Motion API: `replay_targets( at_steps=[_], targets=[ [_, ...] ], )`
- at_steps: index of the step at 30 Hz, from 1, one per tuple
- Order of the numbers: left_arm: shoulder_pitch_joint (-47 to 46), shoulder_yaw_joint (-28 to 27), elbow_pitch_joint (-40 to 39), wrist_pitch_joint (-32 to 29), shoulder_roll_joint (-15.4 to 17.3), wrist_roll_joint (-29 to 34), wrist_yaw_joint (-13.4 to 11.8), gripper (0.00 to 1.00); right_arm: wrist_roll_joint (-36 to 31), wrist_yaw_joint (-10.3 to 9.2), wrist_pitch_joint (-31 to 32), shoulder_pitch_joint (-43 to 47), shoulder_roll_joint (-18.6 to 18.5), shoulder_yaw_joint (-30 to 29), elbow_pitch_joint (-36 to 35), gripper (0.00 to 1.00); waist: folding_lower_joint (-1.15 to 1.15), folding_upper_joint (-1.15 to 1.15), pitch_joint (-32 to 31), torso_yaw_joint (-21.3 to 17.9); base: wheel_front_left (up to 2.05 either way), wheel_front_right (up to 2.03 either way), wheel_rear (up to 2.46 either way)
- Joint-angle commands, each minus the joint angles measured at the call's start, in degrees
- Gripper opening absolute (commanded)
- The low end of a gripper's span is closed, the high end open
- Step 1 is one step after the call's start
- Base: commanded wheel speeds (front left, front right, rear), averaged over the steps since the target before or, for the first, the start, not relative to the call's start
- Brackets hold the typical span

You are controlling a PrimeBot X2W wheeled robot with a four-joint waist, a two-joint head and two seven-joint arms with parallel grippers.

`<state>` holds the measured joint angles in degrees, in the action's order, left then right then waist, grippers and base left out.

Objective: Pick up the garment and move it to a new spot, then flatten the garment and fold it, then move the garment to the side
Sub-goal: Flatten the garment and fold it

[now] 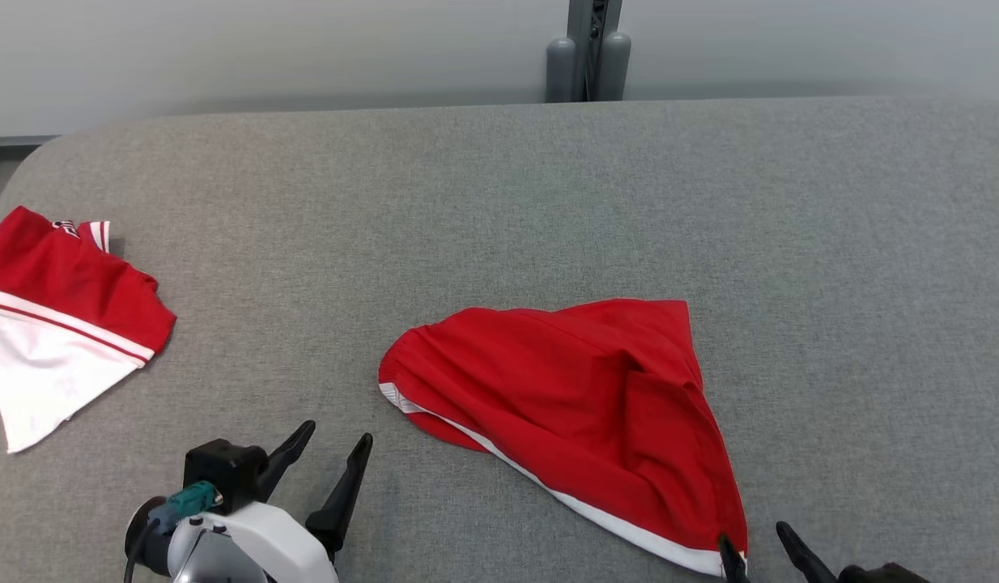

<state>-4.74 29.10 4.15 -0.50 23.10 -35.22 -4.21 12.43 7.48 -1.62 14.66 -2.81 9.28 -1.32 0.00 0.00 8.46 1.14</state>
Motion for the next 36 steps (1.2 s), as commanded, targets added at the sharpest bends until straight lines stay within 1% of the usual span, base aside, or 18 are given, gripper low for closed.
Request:
replay_targets(
  at_steps=[1,7,8,12,14,15,24,25,26,27,28,29,36],
  targets=[
    [-1.7,-0.2,0.3,-1.2,0.8,-1.2,1.2,1.00,0.3,0.04,1.2,1.3,-0.2,0.2,-1.0,1.00,0.00,0.00,1.2,-0.8,0.00,0.00,0.00],
    [-5.8,-0.6,2.0,-5.1,2.2,-3.8,4.6,1.00,0.8,0.04,4.4,2.8,-0.8,2.0,-2.8,1.00,0.00,0.00,3.6,-2.1,0.00,0.00,0.00],
    [-5.8,-0.6,2.0,-5.1,2.2,-3.8,4.6,1.00,0.8,0.04,4.4,2.8,-0.8,2.0,-2.8,1.00,0.00,0.00,3.6,-2.1,0.00,0.00,0.00],
    [-8.7,-0.6,4.1,-7.3,2.2,-6.1,6.9,1.00,1.1,0.04,5.4,1.0,-1.1,2.8,-2.5,1.00,0.00,0.00,5.2,-2.8,0.00,0.00,0.00],
    [-10.1,-0.1,5.4,-8.5,2.8,-6.1,7.8,1.00,1.3,0.04,5.6,0.3,-1.3,3.4,-2.2,1.00,0.00,0.00,6.0,-3.2,0.00,0.00,0.00],
    [-10.8,-0.2,5.8,-8.7,2.4,-6.7,8.3,1.00,1.4,0.04,5.6,-0.1,-1.3,3.5,-2.1,1.00,0.00,0.00,6.4,-3.3,0.00,0.00,0.00],
    [-15.5,1.1,10.5,-10.7,2.4,-8.4,10.3,1.00,2.3,0.04,5.1,-3.2,-1.8,5.1,-0.9,1.00,0.00,0.00,10.0,-4.7,0.00,0.00,0.00],
    [-16.0,1.3,11.0,-11.0,2.6,-8.2,10.4,0.98,2.5,0.04,5.0,-3.5,-1.9,5.2,-0.7,0.67,0.00,0.00,10.2,-4.9,0.00,0.00,0.00],
    [-16.1,1.7,11.2,-11.1,2.5,-8.7,10.7,0.56,2.7,0.04,5.0,-3.7,-1.9,5.4,-0.7,0.31,0.00,0.00,10.5,-4.9,0.00,0.00,0.00],
    [-16.4,1.9,11.2,-10.5,2.4,-8.6,10.8,0.33,2.8,0.04,4.9,-3.9,-2.0,5.5,-0.7,0.00,0.00,0.00,10.6,-5.0,0.00,0.00,0.00],
    [-16.5,2.3,11.3,-10.6,2.6,-8.5,11.0,0.04,3.0,0.04,4.8,-3.9,-2.0,5.7,-0.7,0.00,0.00,0.00,10.8,-5.1,0.00,0.00,0.00],
    [-16.5,2.8,11.2,-10.8,2.5,-9.0,11.2,0.00,3.2,0.04,4.9,-4.0,-2.1,5.9,-0.7,0.00,0.00,0.00,10.9,-5.1,0.00,0.00,0.00],
    [-16.4,4.8,9.9,-9.5,3.6,-10.6,11.8,0.00,4.4,0.04,4.4,-4.2,-2.5,5.7,-1.1,0.00,0.00,0.00,10.2,-5.2,0.00,0.00,0.00]
  ],
)
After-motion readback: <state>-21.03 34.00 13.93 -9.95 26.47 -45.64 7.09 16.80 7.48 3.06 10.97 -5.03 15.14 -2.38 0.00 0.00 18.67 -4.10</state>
